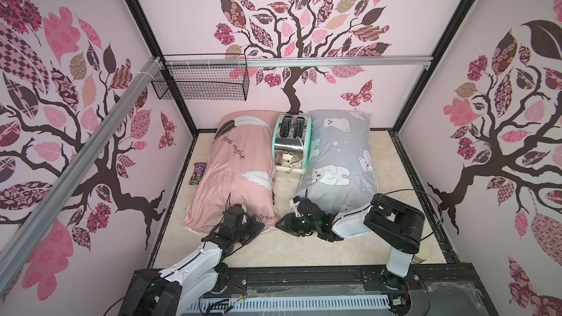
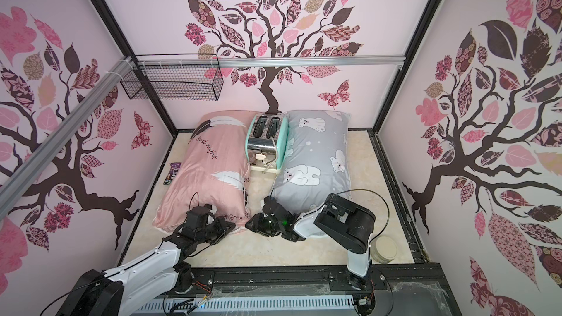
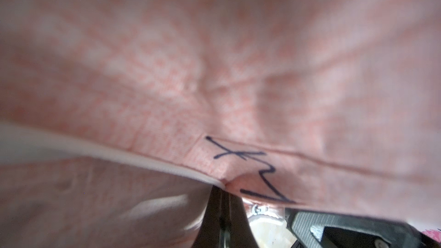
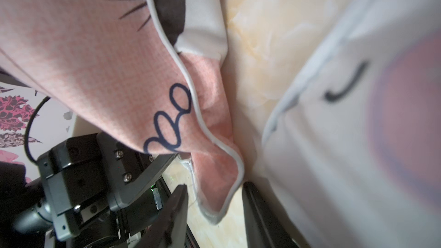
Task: Zip up pillowcases
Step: Pick up the pillowcase from the center of the board.
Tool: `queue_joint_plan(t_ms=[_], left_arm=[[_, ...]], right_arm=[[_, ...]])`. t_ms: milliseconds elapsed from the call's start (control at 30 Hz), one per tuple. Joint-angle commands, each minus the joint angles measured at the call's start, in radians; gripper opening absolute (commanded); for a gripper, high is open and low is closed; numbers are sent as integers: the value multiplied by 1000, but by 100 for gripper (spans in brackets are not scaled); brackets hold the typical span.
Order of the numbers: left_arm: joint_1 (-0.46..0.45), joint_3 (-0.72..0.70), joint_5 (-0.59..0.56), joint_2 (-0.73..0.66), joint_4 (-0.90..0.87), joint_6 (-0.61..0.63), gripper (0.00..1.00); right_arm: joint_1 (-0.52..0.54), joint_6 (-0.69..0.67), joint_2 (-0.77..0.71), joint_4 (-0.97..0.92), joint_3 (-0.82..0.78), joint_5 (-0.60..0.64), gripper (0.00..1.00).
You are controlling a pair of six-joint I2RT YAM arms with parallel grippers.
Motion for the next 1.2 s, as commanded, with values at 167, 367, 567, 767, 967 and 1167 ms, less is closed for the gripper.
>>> queue_joint_plan(t_ms=[167, 367, 567, 767, 967, 1167], left_arm=[[1, -13, -15, -9, -23, -18, 0], [-16, -19, -13, -24, 0, -52, 0], [-69, 68, -21, -150, -152, -30, 26], [-108, 159, 13, -244, -206, -54, 31], [-172, 147, 100, -87, 103, -158, 29], [-173, 147, 93, 8, 228, -168, 31]], right_arm=[[11, 4, 21, -32, 52, 55, 36], [5, -88, -7, -139, 69, 75, 14], [-11, -365, -144, -407, 122, 148, 0], [-11, -670, -255, -692, 199, 300, 0], [-2, -912, -389, -780, 224, 377, 0], [-46, -912, -384, -777, 221, 210, 0]])
